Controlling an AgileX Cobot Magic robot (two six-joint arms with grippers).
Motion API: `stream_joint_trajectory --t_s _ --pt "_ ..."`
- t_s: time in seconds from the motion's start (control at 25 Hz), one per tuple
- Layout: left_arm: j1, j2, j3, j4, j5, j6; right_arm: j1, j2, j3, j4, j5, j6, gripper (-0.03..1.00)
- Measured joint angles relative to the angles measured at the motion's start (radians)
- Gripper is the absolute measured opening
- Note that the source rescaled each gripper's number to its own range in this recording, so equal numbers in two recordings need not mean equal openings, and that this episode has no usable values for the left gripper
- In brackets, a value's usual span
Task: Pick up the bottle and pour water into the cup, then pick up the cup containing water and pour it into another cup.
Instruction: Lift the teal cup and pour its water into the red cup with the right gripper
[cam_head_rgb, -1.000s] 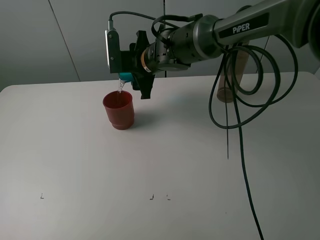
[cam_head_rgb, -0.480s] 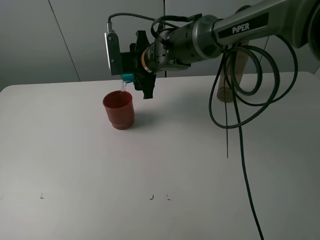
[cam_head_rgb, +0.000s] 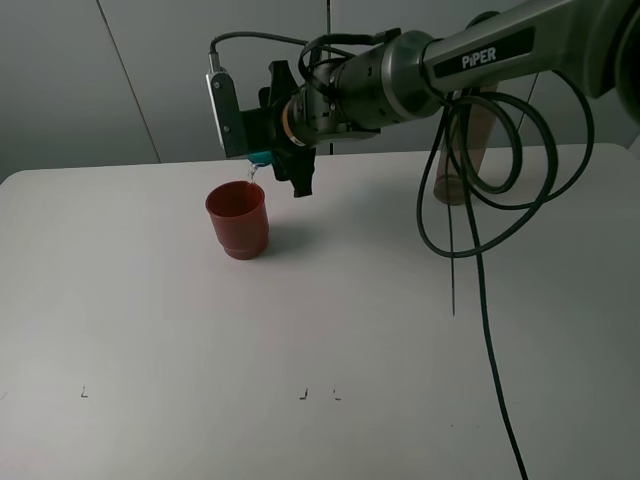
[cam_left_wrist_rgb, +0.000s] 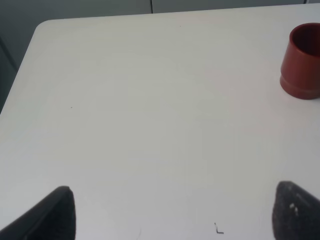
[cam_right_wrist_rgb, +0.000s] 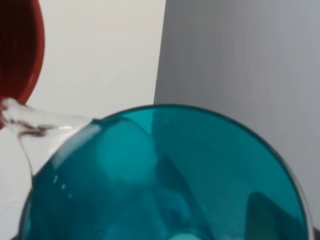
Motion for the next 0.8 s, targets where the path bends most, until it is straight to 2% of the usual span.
stream_joint_trajectory --t_s 0.8 --pt "0.000 0.000 0.000 0.000 0.000 0.000 0.021 0.000 0.000 -0.116 0.007 -0.002 0.08"
